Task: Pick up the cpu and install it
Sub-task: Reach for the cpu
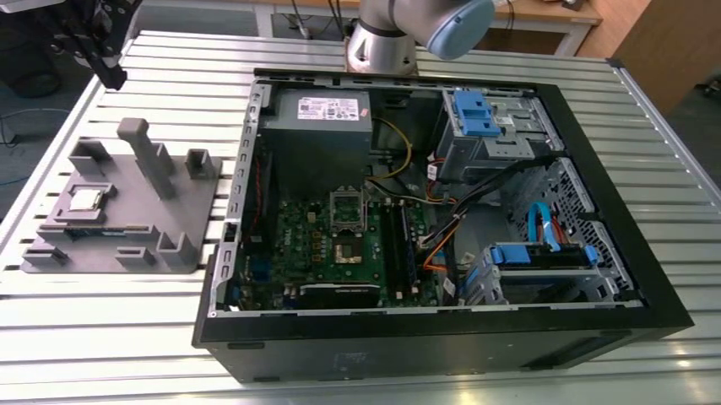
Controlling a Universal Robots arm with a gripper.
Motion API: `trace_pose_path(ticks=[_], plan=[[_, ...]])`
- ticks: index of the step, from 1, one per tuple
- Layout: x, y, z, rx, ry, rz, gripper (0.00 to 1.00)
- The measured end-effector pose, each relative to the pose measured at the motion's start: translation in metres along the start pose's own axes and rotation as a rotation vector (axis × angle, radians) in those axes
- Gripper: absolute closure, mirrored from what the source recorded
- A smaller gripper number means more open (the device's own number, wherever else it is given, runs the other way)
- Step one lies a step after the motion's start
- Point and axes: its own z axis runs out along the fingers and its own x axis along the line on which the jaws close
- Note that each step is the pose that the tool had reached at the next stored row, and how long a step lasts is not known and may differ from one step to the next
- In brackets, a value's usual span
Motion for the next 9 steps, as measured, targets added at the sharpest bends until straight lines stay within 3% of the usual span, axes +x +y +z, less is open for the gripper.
trace_pose_path(ticks=[9], plan=[[0.0132, -0.001, -0.0004, -0.0001, -0.0001, 0.0, 0.89]])
